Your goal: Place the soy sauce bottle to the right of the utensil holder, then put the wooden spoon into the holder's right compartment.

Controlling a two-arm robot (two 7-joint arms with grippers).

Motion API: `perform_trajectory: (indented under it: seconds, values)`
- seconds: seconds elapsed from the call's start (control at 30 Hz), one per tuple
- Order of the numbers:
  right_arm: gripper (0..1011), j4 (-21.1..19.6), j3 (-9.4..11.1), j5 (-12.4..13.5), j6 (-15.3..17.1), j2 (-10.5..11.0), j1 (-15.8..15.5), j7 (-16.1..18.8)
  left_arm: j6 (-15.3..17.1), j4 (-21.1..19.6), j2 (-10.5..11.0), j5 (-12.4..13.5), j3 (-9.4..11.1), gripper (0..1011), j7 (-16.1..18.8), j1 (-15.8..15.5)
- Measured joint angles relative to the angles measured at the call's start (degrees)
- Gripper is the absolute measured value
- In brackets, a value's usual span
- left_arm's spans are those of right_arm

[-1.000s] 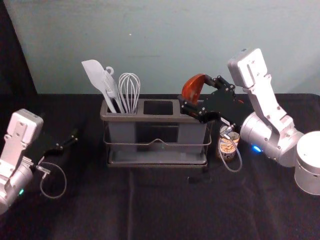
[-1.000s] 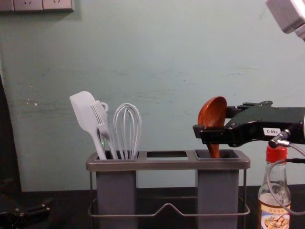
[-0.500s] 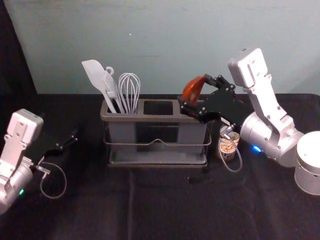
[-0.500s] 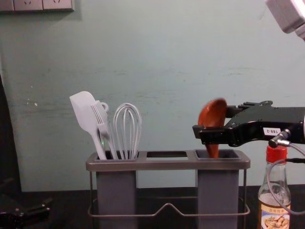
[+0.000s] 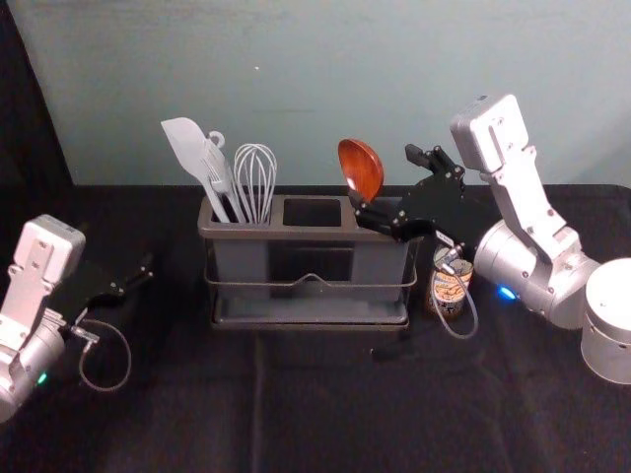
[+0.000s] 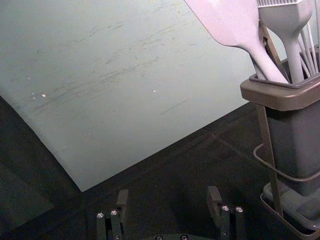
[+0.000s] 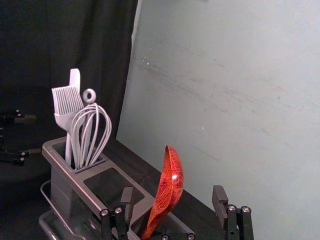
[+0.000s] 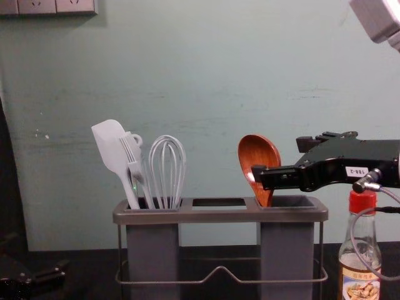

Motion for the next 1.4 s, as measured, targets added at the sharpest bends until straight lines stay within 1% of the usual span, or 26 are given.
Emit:
perform_trajectory:
  seconds: [0.5, 0.53, 0.63, 0.67, 0.77, 0.8, 0.87, 0.93, 1.03, 1.07, 1.17, 1.2, 1.23, 1.27, 1.3, 1.4]
  values:
    - [1002, 0.0, 0.0, 0.0, -0.1, 0.0, 0.0, -0.2, 0.0, 0.0, 0.0, 0.0, 0.0, 1011, 0.0, 0.0]
    - [1000, 0.0, 0.1, -0.1, -0.4, -0.1, -0.1, -0.5, 0.0, 0.0, 0.0, 0.0, 0.0, 1011, 0.0, 0.0]
    - [1002, 0.0, 0.6, -1.7, -2.4, -0.8, -1.3, -3.0, 0.0, 0.0, 0.0, 0.0, 0.0, 1011, 0.0, 0.0]
    - [1002, 0.0, 0.6, -1.7, -2.4, -0.8, -1.3, -3.0, 0.0, 0.0, 0.0, 0.0, 0.0, 1011, 0.0, 0.0]
    - [1002, -0.9, 1.5, -3.4, -4.8, -1.6, -3.4, -5.6, 0.0, 0.0, 0.0, 0.0, 0.0, 1011, 0.0, 0.0]
    - [1002, -0.9, 1.5, -3.4, -4.8, -1.6, -3.4, -5.6, 0.0, 0.0, 0.0, 0.0, 0.0, 1012, 0.0, 0.0]
    - [1002, -1.9, 2.4, -4.3, -6.9, -1.9, -5.2, -7.0, 0.0, 0.0, 0.0, 0.0, 0.0, 1011, 0.0, 0.0]
    - [1002, -2.5, 2.9, -4.7, -8.0, -2.0, -6.2, -7.5, 0.0, 0.0, 0.0, 0.0, 0.0, 1011, 0.0, 0.0]
    - [1003, -3.8, 3.9, -4.9, -10.1, -2.2, -8.6, -8.4, 0.0, 0.0, 0.0, 0.0, 0.0, 1011, 0.0, 0.0]
    - [1002, -4.6, 4.6, -4.7, -11.3, -2.3, -10.1, -8.5, 0.0, 0.0, 0.0, 0.0, 0.0, 1011, 0.0, 0.0]
    - [1002, -5.9, 5.3, -4.5, -12.9, -2.4, -12.4, -8.9, 0.0, 0.0, 0.0, 0.0, 0.0, 1012, 0.0, 0.0]
    - [1002, -6.7, 5.7, -4.5, -14.0, -2.4, -14.1, -9.2, 0.0, 0.0, 0.0, 0.0, 0.0, 1012, 0.0, 0.0]
    - [1002, -7.0, 5.9, -4.6, -14.6, -2.4, -15.0, -9.4, 0.0, 0.0, 0.0, 0.0, 0.0, 1012, 0.0, 0.0]
    - [1002, -7.4, 6.1, -4.7, -15.2, -2.4, -16.0, -9.7, 0.0, 0.0, 0.0, 0.0, 0.0, 1011, 0.0, 0.0]
    - [1002, -8.1, 6.5, -5.1, -16.4, -2.4, -17.7, -10.2, 0.0, 0.0, 0.0, 0.0, 0.0, 1011, 0.0, 0.0]
    - [1002, -8.7, 7.1, -5.8, -18.3, -2.7, -20.4, -11.4, 0.0, 0.0, 0.0, 0.0, 0.0, 1011, 0.0, 0.0]
